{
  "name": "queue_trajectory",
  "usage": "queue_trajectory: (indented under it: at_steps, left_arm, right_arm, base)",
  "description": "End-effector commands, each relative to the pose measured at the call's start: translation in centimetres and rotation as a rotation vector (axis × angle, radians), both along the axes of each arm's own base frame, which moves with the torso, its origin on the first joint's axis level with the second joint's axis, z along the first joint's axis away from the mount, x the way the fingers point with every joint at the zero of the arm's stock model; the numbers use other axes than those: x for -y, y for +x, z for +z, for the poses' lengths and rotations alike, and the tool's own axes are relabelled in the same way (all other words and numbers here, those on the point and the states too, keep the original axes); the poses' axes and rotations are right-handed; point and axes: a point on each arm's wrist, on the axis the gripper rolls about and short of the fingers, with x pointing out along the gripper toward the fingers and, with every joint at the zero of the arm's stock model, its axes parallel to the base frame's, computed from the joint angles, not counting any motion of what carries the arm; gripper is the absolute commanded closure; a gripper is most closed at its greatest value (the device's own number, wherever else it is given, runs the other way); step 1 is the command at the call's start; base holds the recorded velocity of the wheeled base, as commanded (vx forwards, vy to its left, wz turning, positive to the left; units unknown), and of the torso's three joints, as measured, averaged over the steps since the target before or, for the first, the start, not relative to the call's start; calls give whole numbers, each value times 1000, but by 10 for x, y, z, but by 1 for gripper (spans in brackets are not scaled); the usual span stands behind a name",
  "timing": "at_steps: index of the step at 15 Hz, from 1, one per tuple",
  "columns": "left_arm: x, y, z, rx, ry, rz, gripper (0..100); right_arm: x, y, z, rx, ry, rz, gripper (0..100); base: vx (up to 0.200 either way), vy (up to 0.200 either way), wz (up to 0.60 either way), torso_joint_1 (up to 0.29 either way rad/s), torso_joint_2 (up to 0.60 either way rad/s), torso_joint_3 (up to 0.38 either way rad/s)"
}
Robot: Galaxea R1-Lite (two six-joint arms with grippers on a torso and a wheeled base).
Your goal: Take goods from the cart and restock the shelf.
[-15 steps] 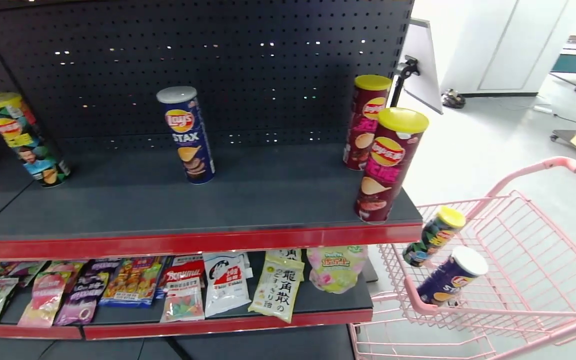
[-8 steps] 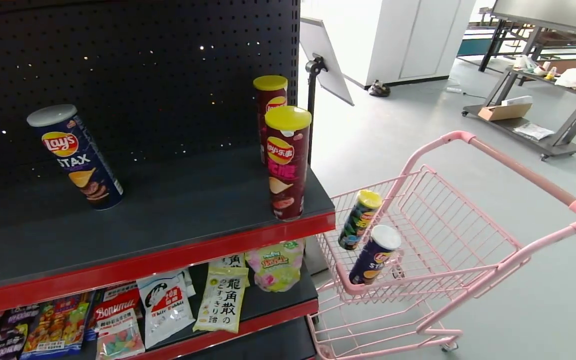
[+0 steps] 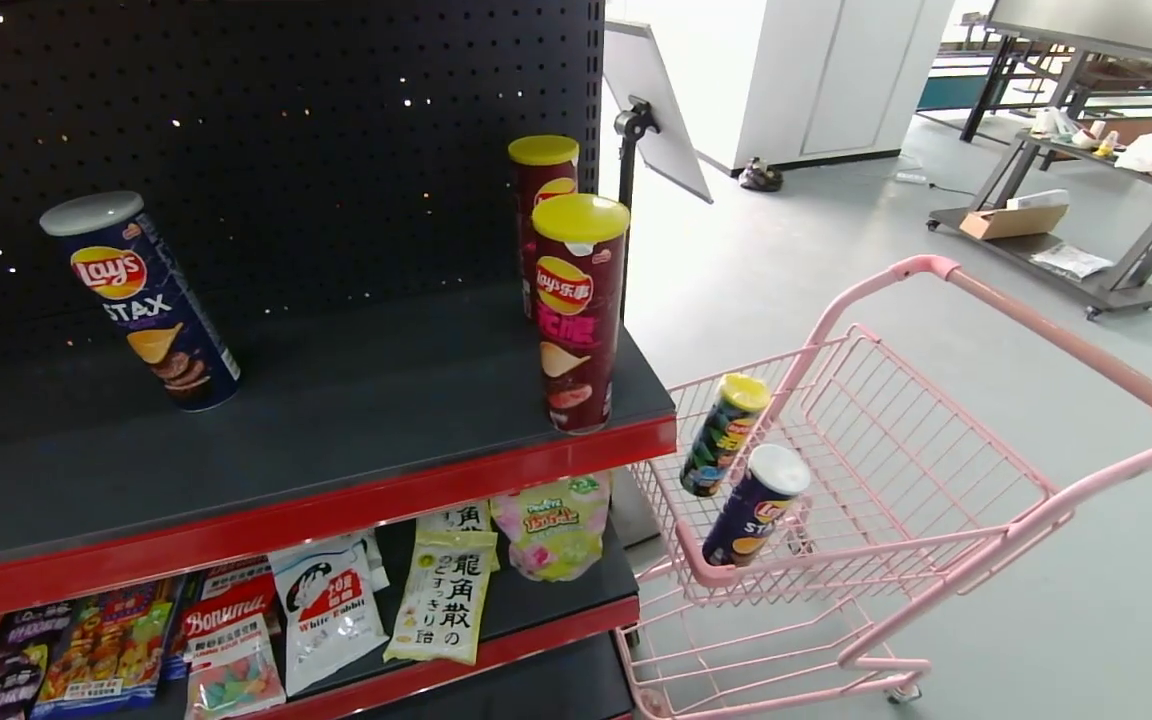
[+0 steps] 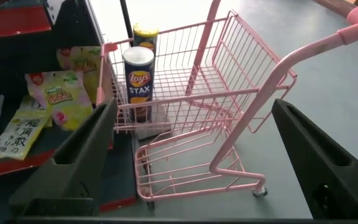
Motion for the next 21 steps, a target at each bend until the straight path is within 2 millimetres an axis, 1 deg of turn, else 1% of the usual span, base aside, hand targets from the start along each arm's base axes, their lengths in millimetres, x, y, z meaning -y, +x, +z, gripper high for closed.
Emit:
queue_trajectory:
  at_steps: [1, 8, 16, 18, 19, 20, 21]
  left_arm:
    - [0, 0, 0, 0, 0, 0, 0]
    - [0, 0, 0, 0, 0, 0, 0]
    - [0, 0, 0, 0, 0, 0, 0]
    - [0, 0, 0, 0, 0, 0, 0]
    - [0, 0, 0, 0, 0, 0, 0]
    - [0, 0, 0, 0, 0, 0, 0]
    - [0, 0, 0, 0, 0, 0, 0]
  right_arm:
    - [0, 0, 0, 0, 0, 0, 0]
    - [0, 0, 0, 0, 0, 0, 0]
    - [0, 0, 0, 0, -2, -4, 0]
    - [0, 0, 0, -7, -5, 3, 0]
    - [0, 3, 1, -38, -10, 17, 0]
    - [0, 2, 1, -27, -27, 18, 0]
    - [0, -1, 42, 39, -8, 51, 0]
  base:
    - [0, 0, 0, -139, 354, 203]
    - [0, 0, 0, -140, 389, 243]
    - [0, 0, 0, -168, 530, 364]
    - [0, 0, 0, -63, 239, 168]
    - [0, 0, 0, -22, 105, 76]
    - [0, 0, 0, -7, 66, 46]
    - [0, 0, 0, 0, 0, 0]
